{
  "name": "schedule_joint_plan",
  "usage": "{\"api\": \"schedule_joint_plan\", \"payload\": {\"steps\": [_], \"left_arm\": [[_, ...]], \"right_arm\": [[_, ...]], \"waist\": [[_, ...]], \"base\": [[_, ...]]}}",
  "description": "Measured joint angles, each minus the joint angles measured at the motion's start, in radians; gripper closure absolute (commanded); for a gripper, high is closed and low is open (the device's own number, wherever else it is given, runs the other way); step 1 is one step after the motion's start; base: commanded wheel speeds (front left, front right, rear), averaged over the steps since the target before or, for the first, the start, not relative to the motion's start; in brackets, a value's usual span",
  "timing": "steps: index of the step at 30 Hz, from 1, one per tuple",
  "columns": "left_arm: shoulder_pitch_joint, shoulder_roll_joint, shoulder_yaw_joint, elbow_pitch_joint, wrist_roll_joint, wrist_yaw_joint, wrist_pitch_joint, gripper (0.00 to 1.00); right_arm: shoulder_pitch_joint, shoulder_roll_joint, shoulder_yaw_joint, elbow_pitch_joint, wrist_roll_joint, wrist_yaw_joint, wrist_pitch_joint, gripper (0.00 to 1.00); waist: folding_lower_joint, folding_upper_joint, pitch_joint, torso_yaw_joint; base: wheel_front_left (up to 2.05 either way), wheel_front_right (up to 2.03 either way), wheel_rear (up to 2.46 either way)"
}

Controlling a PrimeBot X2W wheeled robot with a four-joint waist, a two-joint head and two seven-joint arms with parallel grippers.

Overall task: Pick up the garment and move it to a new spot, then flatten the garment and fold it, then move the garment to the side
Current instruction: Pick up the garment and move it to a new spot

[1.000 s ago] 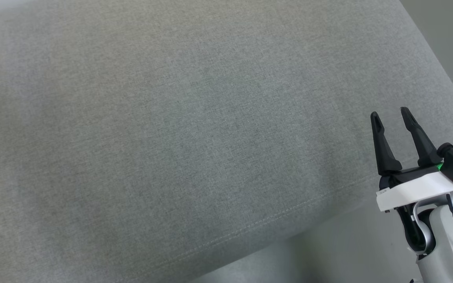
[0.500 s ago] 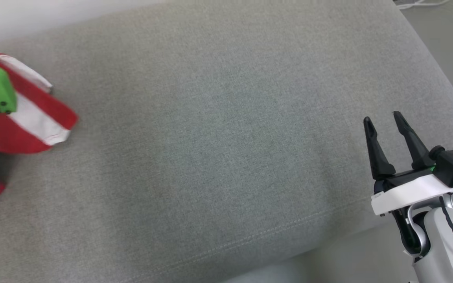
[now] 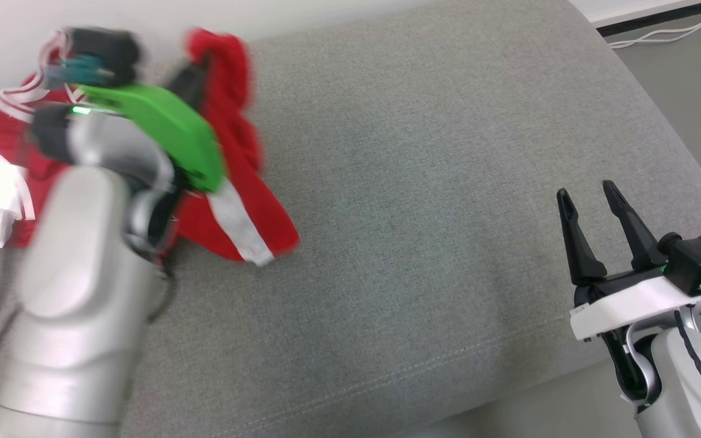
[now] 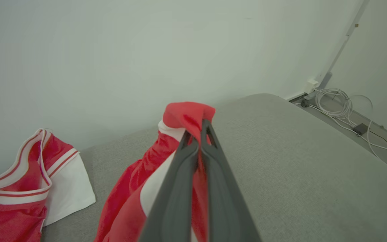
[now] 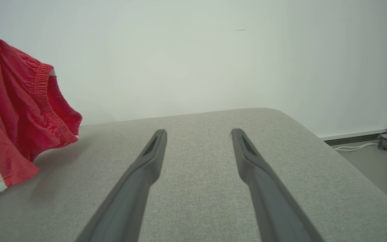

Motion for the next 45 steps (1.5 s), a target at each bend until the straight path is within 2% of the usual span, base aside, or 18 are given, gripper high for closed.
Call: {"api": "schedule_joint_plan", "payload": {"steps": [6,12,20,26,28,31,32,33,45], "left_arm": [[0.084,-0.076,-0.217,-0.133,-0.075,0.000,0.058,1.00],[0.191,-0.053,-0.348,-0.177,-0.073,0.000,0.082,1.00],[0.299,-0.049,-0.426,-0.178,-0.078,0.000,0.085,1.00],[0.320,-0.049,-0.455,-0.190,-0.075,0.000,0.069,1.00],[0.327,-0.048,-0.456,-0.196,-0.074,0.000,0.062,0.90],[0.348,-0.048,-0.460,-0.205,-0.074,0.000,0.061,0.64],[0.354,-0.048,-0.462,-0.206,-0.074,0.000,0.055,0.46],[0.366,-0.048,-0.463,-0.211,-0.073,0.000,0.047,0.00],[0.465,-0.050,-0.399,-0.286,-0.127,0.070,-0.042,0.00]], "right_arm": [[0.018,-0.001,-0.002,-0.002,0.000,0.000,0.000,0.00],[0.018,-0.005,0.003,-0.003,0.000,0.000,0.000,0.00],[0.016,-0.010,0.007,-0.004,0.000,0.000,0.000,0.00],[0.017,-0.012,0.005,-0.002,0.000,0.000,0.000,0.00],[0.018,-0.012,0.005,-0.001,0.000,0.000,0.000,0.00],[0.020,-0.013,0.001,0.000,0.000,0.000,0.000,0.00],[0.023,-0.015,-0.003,0.001,0.000,0.000,0.000,0.00],[0.038,-0.021,-0.011,0.001,0.001,0.000,0.000,0.00],[0.058,-0.040,-0.003,0.002,0.009,0.000,0.000,0.00]], "waist": [[0.0000,0.0000,-0.002,-0.004],[0.0000,0.0000,0.004,-0.015],[0.0000,0.0000,0.013,-0.037],[0.0000,0.0000,0.013,-0.045],[0.0000,0.0000,0.009,-0.046],[0.0000,0.0000,0.005,-0.044],[0.0000,0.0000,0.003,-0.042],[0.0000,0.0000,-0.001,-0.036],[0.0000,0.0000,-0.027,0.031]], "base": [[0.00,0.00,0.00],[0.00,0.00,0.00],[0.00,0.00,0.00],[0.00,0.00,0.00],[0.00,0.00,0.00],[0.00,0.00,0.00],[0.00,0.00,0.00],[0.00,0.00,0.00],[0.00,0.00,0.00]]}}
